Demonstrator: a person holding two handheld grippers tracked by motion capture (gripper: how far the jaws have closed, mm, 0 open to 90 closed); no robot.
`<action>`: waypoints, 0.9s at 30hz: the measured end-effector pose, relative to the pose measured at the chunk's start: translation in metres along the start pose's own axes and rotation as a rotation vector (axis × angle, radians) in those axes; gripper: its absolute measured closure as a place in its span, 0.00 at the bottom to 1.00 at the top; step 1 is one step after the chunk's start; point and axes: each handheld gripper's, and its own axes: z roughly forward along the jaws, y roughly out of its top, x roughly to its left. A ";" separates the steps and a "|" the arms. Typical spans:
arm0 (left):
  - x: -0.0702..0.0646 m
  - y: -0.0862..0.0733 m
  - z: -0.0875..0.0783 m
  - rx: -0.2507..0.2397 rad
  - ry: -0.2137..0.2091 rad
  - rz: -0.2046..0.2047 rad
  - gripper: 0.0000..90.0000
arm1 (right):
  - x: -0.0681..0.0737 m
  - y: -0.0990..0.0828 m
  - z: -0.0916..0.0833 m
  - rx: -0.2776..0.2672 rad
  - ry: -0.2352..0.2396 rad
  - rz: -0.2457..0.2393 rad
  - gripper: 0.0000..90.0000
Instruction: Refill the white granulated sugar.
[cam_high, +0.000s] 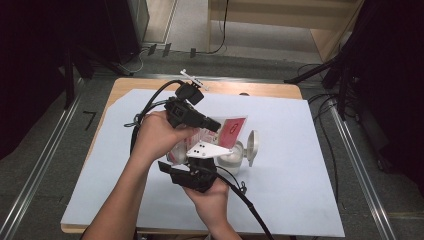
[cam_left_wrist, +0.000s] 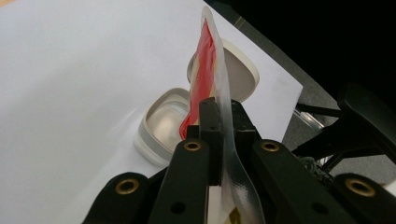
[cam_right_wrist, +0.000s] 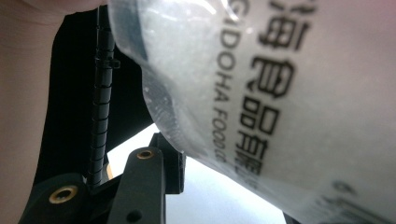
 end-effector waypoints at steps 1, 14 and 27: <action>0.000 0.000 0.000 -0.003 0.001 -0.004 0.98 | 0.000 0.000 0.000 0.001 0.001 -0.001 0.69; 0.001 0.000 -0.006 -0.019 0.011 -0.010 0.98 | 0.001 0.005 0.003 0.009 0.013 -0.003 0.69; 0.006 0.001 -0.003 -0.017 0.037 -0.026 0.98 | -0.005 0.008 0.010 0.013 0.030 0.035 0.70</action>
